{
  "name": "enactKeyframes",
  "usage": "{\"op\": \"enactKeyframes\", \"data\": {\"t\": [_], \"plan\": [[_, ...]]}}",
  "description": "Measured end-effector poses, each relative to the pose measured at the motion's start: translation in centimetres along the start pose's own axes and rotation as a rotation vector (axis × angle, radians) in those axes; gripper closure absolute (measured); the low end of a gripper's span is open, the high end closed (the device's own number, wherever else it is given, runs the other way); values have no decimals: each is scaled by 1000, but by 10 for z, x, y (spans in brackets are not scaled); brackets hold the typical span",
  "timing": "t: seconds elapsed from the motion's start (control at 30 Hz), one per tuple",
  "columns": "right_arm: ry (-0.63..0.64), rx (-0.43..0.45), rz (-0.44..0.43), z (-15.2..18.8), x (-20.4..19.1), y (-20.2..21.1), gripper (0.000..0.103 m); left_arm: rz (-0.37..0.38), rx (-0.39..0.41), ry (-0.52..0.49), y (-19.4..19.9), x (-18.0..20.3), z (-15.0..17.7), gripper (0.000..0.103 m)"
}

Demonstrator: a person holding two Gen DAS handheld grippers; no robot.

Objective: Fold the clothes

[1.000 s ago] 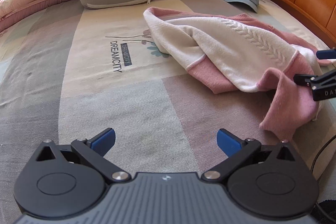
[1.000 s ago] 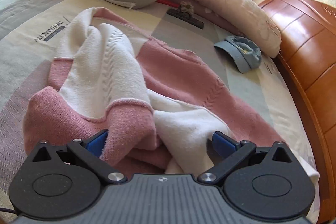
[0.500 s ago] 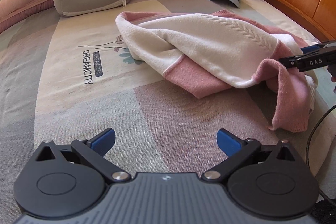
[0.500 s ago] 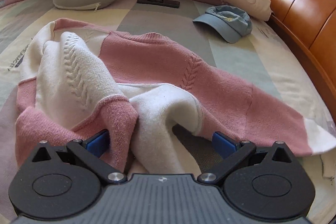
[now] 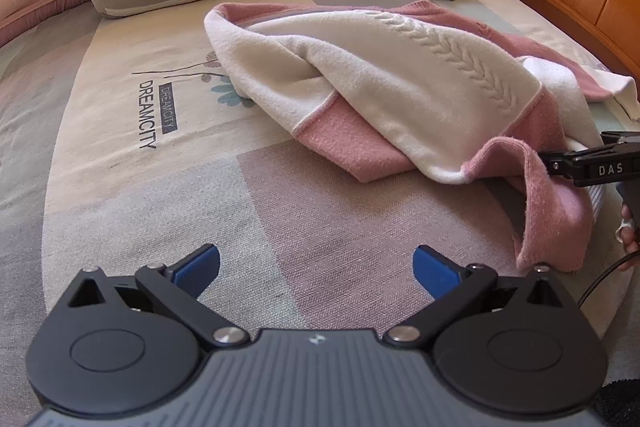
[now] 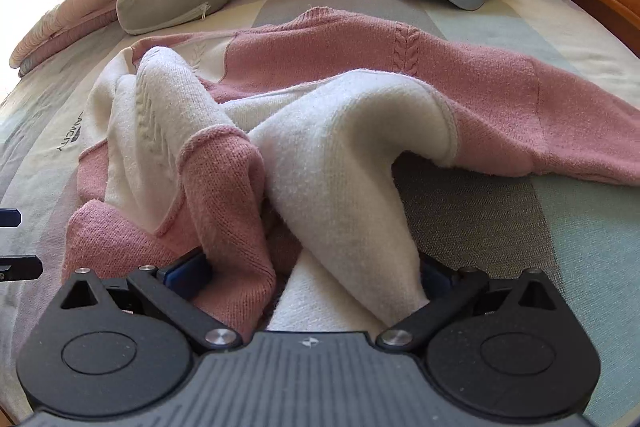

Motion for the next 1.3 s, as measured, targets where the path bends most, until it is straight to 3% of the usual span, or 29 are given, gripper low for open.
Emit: {"op": "enactKeyframes", "data": {"t": [0.27,0.4,0.53,0.63,0.8,0.97,1.1,1.3], "plan": [[-66,40,-74,-24,-15,67,0,-7,-5,10,0,-6,5,1],[-1,115,-143,-40,-49,93,0,-12,-4,32,1,-12,8,1],[70,126,-235,-42,-88,95,0,-36,-3,56,5,-23,13,1],[144,82,-300,-39,-118,90,0,-52,-3,83,8,-34,17,1],[211,-74,-333,-19,-148,59,0,-71,-2,116,11,-45,22,1],[172,-162,-264,-6,-133,30,0,-64,5,102,13,-43,20,1],[110,-112,-168,-18,-96,28,2,-56,8,81,9,-37,13,1],[154,-6,17,-39,-64,39,1,-33,23,27,0,-22,-4,1]]}}
Point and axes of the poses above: each gripper's, at about its wrist camera, not at the fingertips, and y roughly against the way its jaws point, x to its right, z to its underside, the point moved 4 cm from there along -y, roughly the way its jaws point, and after that the axes turned 3 degrees about -x, right-handed, at the moved point
